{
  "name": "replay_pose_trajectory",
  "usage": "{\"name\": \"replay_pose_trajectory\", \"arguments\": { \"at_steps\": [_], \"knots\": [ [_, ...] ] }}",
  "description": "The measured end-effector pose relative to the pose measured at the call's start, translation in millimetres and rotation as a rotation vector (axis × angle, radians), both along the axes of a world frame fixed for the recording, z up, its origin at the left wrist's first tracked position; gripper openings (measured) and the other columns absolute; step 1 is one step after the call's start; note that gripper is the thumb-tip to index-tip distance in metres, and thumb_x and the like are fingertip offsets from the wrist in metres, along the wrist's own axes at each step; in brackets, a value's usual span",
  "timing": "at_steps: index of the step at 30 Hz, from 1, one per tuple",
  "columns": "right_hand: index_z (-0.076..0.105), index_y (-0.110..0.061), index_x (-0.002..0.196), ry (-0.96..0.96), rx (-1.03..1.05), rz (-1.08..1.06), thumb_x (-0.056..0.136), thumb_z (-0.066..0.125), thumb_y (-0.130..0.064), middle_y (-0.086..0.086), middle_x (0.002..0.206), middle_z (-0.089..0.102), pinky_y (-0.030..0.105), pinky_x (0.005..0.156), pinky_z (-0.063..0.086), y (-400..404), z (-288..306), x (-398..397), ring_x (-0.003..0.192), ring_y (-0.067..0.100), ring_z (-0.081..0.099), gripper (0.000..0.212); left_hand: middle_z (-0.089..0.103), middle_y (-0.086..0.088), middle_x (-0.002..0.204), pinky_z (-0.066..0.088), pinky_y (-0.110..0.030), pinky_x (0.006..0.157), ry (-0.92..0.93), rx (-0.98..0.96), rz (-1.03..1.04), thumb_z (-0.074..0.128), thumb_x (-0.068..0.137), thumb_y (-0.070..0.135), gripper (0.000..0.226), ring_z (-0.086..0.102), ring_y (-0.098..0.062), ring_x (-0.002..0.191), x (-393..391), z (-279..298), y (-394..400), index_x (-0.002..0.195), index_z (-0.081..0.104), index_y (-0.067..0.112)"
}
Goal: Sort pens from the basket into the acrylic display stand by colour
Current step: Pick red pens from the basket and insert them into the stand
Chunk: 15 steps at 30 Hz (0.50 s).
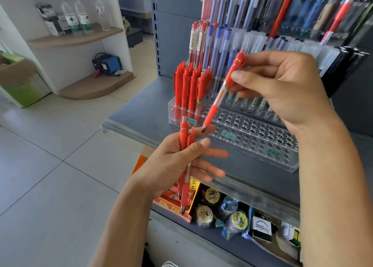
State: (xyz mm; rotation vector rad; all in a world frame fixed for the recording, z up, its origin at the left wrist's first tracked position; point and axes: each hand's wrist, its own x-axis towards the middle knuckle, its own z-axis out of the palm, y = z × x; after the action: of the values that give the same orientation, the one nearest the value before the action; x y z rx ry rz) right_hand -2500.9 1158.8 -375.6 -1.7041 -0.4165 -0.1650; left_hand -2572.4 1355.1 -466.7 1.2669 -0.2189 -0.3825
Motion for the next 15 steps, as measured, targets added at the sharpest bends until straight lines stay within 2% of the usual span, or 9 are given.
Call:
{"name": "replay_pose_trajectory", "arguments": {
  "at_steps": [4, 9, 15],
  "knots": [
    [0.072, -0.017, 0.096, -0.108, 0.039, -0.164, 0.087, 0.077, -0.005, 0.000, 0.083, 0.079, 0.025, 0.065, 0.059, 2, -3, 5, 0.077, 0.019, 0.078, 0.016, 0.075, -0.017, 0.114, 0.061, -0.026, 0.059, 0.013, 0.031, 0.008, 0.052, 0.098, 0.022, 0.046, 0.077, -0.027, 0.079, 0, 0, 2, 0.143, 0.048, 0.015],
    [0.072, -0.011, 0.101, -0.155, -0.009, -0.293, 0.086, 0.078, -0.008, 0.001, 0.084, 0.077, 0.027, 0.066, 0.060, 3, -13, 14, 0.075, 0.015, 0.077, 0.016, 0.075, -0.015, 0.113, 0.063, -0.028, 0.061, 0.025, 0.067, 0.034, 0.050, 0.100, 0.020, 0.041, 0.077, -0.025, 0.076, 0, -1, 4, 0.141, 0.050, 0.014],
    [0.067, -0.030, 0.086, -0.189, -0.126, -0.337, 0.086, 0.079, -0.011, -0.003, 0.080, 0.077, 0.037, 0.069, 0.064, 5, -17, 16, 0.070, 0.015, 0.076, 0.023, 0.076, -0.013, 0.111, 0.063, -0.028, 0.062, 0.029, 0.087, 0.054, 0.049, 0.103, 0.019, 0.036, 0.077, -0.024, 0.073, 1, -1, 2, 0.138, 0.053, 0.014]
  ]
}}
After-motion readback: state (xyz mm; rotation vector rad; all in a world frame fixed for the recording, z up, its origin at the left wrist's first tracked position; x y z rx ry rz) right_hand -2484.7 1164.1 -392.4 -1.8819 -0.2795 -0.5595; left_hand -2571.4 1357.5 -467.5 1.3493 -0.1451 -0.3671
